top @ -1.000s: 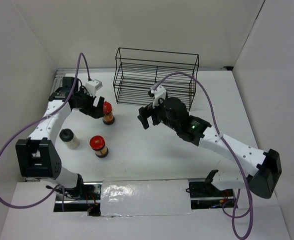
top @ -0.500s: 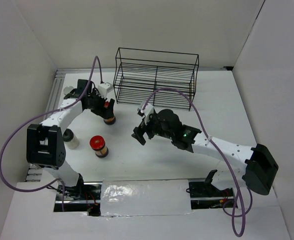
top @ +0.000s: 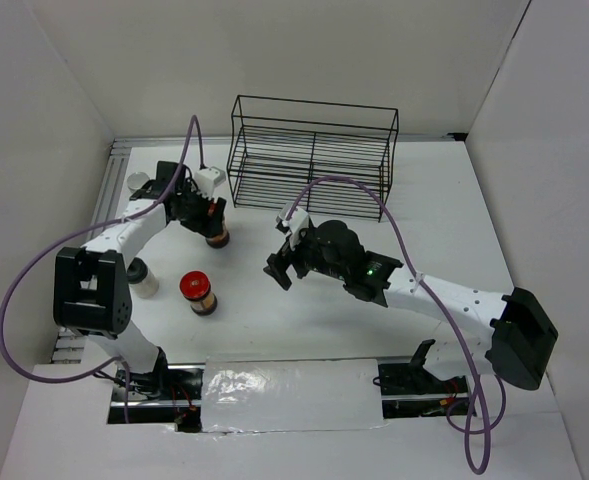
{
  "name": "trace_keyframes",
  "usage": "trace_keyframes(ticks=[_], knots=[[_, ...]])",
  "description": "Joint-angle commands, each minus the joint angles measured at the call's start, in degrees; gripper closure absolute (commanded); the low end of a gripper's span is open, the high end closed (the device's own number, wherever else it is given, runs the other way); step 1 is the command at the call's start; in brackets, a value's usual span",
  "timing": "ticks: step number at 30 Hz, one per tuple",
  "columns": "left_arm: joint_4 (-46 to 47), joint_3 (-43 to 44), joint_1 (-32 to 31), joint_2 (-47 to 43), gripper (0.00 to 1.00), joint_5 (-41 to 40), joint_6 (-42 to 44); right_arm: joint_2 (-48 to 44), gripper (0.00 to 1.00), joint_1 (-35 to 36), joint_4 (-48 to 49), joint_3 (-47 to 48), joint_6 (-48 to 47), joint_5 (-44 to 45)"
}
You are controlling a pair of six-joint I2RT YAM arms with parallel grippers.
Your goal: Organize the condiment bottles
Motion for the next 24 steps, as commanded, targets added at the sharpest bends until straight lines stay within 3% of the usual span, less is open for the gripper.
trace_keyframes(ticks=[1,2,5,9,13,24], knots=[[1.2,0.6,-0.3,-5.2,0.7,2.9,-0.3,-0.1,0.0,0.6,2.0,0.9,0.3,1.2],[0.5,1.0,-0.3,-5.5,0.86,3.5,-0.3,0.2,0.0,0.7,1.8,1.0,0.4,1.6],[-4.2,4.3,-0.3,-6.1,1.0,4.8,-0.1,0.4,0.0,0.6,0.9,1.5,0.3,2.1],[-14.2,13.0,-0.9,-7.3,1.0,8.8,1.5,-0.2,0.0,0.4,0.6,1.4,0.1,4.1],[-18.3,19.9,-3.3,-8.5,1.0,11.2,3.0,-1.4,0.0,0.1,0.2,0.8,-0.1,7.0],[-8.2,41.3,-8.4,1.5,1.0,5.2,-3.9,-5.0,0.0,-2.3,-1.6,-1.3,1.8,8.4]])
